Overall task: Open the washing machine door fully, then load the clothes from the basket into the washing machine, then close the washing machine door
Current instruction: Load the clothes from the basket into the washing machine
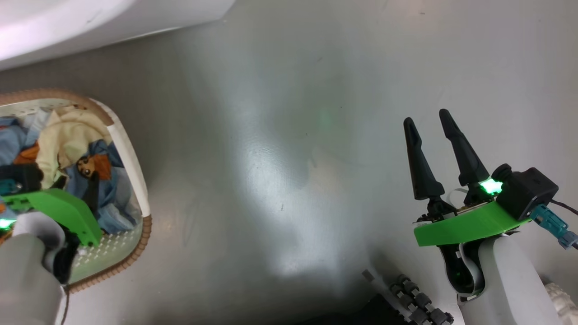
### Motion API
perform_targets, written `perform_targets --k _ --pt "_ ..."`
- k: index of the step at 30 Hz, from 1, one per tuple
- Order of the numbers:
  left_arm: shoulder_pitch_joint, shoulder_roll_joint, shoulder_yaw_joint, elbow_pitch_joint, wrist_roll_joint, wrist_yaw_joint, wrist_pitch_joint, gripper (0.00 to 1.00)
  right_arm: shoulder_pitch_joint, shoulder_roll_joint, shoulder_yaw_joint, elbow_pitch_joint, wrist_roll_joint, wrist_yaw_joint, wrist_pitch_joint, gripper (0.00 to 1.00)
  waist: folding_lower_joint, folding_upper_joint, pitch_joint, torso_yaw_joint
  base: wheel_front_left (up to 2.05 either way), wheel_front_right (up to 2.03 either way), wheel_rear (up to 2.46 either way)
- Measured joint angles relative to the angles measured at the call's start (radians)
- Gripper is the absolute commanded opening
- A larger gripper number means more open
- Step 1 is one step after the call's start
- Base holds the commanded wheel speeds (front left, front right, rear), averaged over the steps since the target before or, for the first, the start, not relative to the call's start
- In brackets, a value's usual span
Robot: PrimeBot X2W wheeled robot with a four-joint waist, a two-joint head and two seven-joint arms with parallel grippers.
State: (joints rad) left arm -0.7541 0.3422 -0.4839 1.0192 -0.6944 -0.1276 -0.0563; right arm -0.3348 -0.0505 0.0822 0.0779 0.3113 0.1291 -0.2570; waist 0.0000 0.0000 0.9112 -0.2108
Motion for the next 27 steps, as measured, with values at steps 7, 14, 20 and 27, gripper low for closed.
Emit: perform_targets --k 7,14,20,27 --pt "-0.043 0.038 -0.026 0.016 -0.09 0.0 0.107 1.0 0.0 0.0 0.004 0.001 0.007 0.0 0.0 1.0 0.0 0.0 0.018 -0.022 0.0 0.0 0.0" --pt "-0.077 0.044 -0.071 0.062 -0.1 0.0 0.144 0.0 -0.001 0.001 0.004 0.002 0.008 0.0 0.0 1.0 0.0 0.0 0.021 -0.029 0.0 0.0 0.0" --pt "-0.075 0.027 -0.096 0.068 -0.101 0.0 0.058 0.0 -0.014 0.001 -0.002 0.005 0.008 0.0 0.0 1.0 0.0 0.0 -0.007 -0.019 0.0 0.0 0.0" --pt "-0.047 0.012 -0.103 0.081 -0.107 0.0 -0.089 0.0 -0.015 0.001 -0.003 0.004 0.007 0.0 0.0 1.0 0.0 0.0 -0.069 -0.005 0.0 0.0 0.0"
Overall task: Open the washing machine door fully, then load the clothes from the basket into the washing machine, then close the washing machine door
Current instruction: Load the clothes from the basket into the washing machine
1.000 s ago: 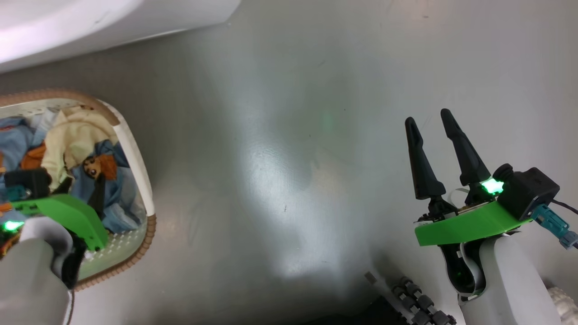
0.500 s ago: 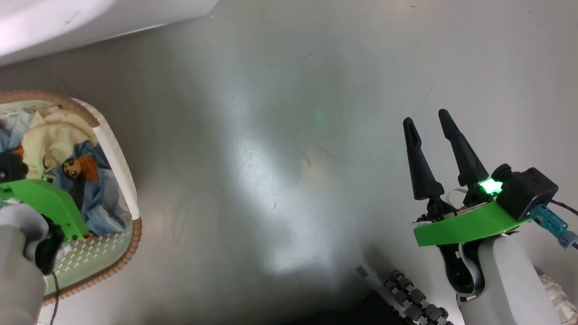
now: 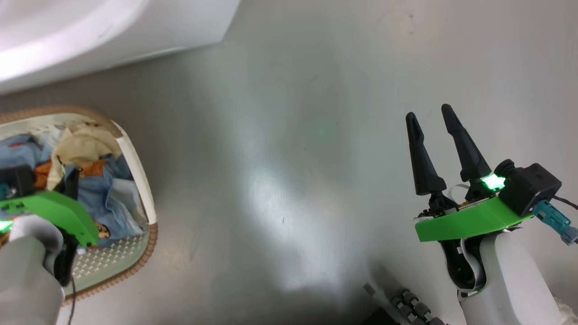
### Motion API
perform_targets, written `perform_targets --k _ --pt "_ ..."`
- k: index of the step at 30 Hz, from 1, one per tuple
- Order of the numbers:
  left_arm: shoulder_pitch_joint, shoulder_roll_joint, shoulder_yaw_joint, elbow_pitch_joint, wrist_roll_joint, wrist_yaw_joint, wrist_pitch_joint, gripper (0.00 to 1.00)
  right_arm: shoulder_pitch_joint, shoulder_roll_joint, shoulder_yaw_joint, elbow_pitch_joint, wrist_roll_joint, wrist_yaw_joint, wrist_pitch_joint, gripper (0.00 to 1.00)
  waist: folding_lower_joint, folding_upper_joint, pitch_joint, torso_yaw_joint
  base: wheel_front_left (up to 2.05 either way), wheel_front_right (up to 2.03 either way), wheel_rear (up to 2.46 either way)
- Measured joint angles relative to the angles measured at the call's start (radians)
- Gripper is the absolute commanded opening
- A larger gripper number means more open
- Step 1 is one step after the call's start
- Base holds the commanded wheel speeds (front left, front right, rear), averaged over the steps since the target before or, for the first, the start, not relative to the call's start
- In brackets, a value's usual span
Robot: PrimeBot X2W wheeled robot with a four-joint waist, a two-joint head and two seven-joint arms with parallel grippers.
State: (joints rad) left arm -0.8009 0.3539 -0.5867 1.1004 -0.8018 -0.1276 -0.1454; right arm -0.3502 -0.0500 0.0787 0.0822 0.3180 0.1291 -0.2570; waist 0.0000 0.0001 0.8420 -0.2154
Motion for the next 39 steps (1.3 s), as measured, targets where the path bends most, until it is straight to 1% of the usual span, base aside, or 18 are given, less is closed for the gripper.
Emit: perform_targets --k 5,9,11,17,19,25,32,37,39 --pt "0.039 -0.012 0.002 0.006 -0.006 0.0 -0.078 0.0 0.0 0.0 -0.001 0.01 -0.009 0.0 0.0 1.0 0.0 0.0 -0.06 0.01 0.0 0.0 0.0" --pt "0.064 -0.014 0.023 -0.018 -0.005 0.0 -0.103 0.0 0.002 0.0 -0.012 0.02 -0.018 0.0 0.0 1.0 0.0 0.0 -0.114 0.021 0.0 0.0 0.0" --pt "0.084 -0.014 0.056 -0.073 0.007 0.006 -0.104 0.0 0.003 0.0 -0.019 0.025 -0.022 0.0 0.0 1.0 0.0 0.0 -0.143 0.029 0.0 0.0 0.0" --pt "0.205 -0.019 0.205 -0.292 0.096 0.058 -0.104 0.0 0.015 -0.001 -0.029 0.04 -0.038 0.0 0.0 1.0 0.0 0.0 -0.229 0.058 0.0 0.0 0.0" --pt "0.261 -0.028 0.25 -0.353 0.13 0.073 -0.104 0.0 0.026 -0.001 -0.03 0.045 -0.044 0.0 0.0 1.0 0.0 0.0 -0.258 0.069 0.0 0.0 0.0" --pt "0.379 -0.073 0.372 -0.527 0.231 0.096 -0.104 0.0 0.047 -0.001 -0.03 0.062 -0.045 0.0 0.0 1.0 0.0 0.0 -0.345 0.097 0.0 0.0 0.0" --pt "0.474 -0.134 0.481 -0.703 0.35 0.106 -0.104 0.0 0.078 -0.001 -0.036 0.079 -0.069 0.0 0.0 1.0 0.0 -0.0001 -0.441 0.124 0.0 0.0 0.0" --pt "0.538 -0.173 0.542 -0.802 0.424 0.106 -0.104 0.0 0.094 -0.001 -0.048 0.092 -0.077 0.0 0.0 1.0 0.0 0.0 -0.507 0.139 0.0 0.0 0.0" --pt "0.551 -0.181 0.553 -0.822 0.441 0.105 -0.104 0.0 0.1 -0.001 -0.048 0.092 -0.079 0.0 0.0 1.0 0.0 0.0 -0.519 0.142 0.0 0.0 0.0"
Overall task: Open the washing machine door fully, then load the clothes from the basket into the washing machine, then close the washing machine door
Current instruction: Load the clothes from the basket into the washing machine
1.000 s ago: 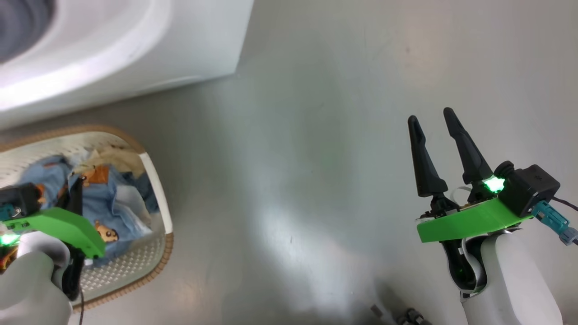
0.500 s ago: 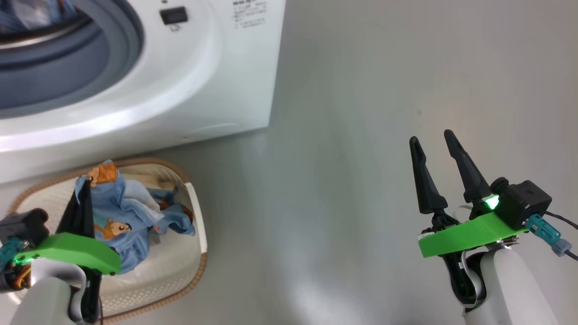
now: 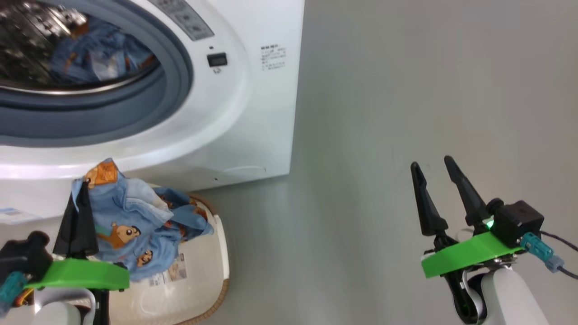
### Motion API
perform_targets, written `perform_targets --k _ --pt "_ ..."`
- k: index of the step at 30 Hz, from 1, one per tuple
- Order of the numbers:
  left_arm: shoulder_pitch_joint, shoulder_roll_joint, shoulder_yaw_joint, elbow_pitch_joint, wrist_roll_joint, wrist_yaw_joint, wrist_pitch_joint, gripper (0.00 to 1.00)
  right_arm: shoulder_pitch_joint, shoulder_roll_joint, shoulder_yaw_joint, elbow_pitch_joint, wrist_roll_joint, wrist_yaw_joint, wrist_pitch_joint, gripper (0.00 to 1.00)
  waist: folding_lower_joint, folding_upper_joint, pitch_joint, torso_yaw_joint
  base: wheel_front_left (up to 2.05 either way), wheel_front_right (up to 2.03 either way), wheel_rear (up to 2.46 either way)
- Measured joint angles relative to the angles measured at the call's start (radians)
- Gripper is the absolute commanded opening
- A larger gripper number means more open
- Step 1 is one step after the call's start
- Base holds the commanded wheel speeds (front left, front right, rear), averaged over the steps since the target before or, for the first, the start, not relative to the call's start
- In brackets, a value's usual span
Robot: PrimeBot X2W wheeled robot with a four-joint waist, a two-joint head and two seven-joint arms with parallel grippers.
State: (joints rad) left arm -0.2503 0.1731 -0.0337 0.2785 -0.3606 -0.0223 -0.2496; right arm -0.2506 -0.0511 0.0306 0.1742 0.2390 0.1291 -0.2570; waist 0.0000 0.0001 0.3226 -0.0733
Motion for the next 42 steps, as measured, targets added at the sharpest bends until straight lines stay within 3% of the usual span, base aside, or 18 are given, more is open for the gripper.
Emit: perform_targets --k 18,31,42 --pt "0.232 -0.104 0.128 -0.209 0.168 -0.046 -0.003 0.0 0.11 0.0 -0.028 0.007 -0.009 0.0 0.0 1.0 0.0 0.0 -0.21 0.04 0.0 0.0 0.0" --pt "0.334 -0.126 0.158 -0.245 0.211 -0.07 -0.003 0.0 0.152 0.001 -0.041 0.001 -0.028 0.0 0.0 1.0 0.0 -0.0001 -0.284 0.052 0.0 0.0 0.0" --pt "0.361 -0.132 0.158 -0.245 0.207 -0.07 -0.003 0.0 0.154 0.001 -0.04 0.0 -0.026 0.0 0.0 1.0 0.0 0.0 -0.282 0.058 0.0 0.0 0.0"
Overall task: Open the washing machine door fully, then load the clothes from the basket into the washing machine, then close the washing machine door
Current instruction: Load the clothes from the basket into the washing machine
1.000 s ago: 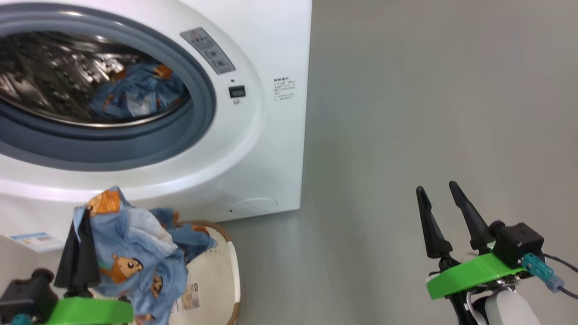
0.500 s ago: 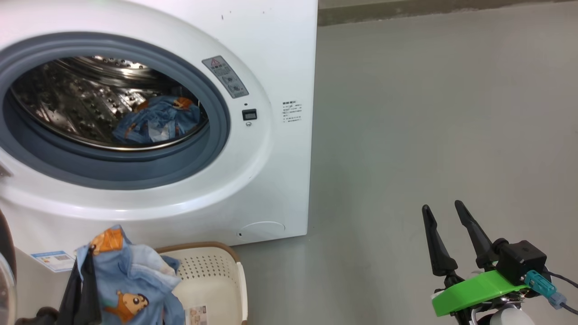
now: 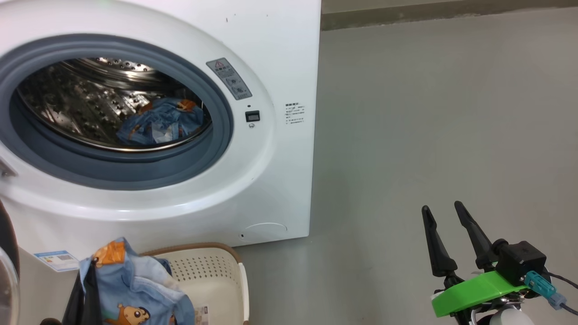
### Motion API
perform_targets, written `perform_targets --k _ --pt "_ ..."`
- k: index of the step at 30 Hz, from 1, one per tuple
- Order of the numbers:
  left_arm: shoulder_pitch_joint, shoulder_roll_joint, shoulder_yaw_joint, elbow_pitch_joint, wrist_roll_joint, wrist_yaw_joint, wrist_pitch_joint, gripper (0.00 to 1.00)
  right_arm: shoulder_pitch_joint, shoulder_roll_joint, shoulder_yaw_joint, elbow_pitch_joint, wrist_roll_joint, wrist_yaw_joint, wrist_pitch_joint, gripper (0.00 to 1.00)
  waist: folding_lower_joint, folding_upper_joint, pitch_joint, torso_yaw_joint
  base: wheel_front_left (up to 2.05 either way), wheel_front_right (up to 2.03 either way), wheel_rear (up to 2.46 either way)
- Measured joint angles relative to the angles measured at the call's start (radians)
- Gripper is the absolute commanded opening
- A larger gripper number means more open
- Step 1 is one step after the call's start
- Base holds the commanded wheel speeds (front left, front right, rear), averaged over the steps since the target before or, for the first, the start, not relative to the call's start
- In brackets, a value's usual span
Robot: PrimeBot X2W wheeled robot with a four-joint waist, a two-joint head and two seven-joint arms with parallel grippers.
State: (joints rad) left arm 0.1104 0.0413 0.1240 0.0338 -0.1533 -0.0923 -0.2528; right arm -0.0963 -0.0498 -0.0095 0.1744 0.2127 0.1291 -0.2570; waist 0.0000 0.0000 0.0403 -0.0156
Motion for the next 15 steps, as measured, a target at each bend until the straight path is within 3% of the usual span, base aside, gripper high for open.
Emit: perform_targets --k 6,15 --pt "-0.035 -0.002 -0.018 0.007 -0.022 0.0 0.0 0.0 0.0 0.0 0.0 -0.002 0.006 0.0 0.0 1.0 0.0 0.0 0.03 -0.004 0.0 0.0 0.0" --pt "-0.227 -0.006 -0.018 0.025 -0.022 -0.008 0.0 0.0 -0.01 0.0 0.008 -0.011 0.028 0.0 0.0 1.0 0.0 0.0 0.094 -0.016 0.0 0.0 0.0"
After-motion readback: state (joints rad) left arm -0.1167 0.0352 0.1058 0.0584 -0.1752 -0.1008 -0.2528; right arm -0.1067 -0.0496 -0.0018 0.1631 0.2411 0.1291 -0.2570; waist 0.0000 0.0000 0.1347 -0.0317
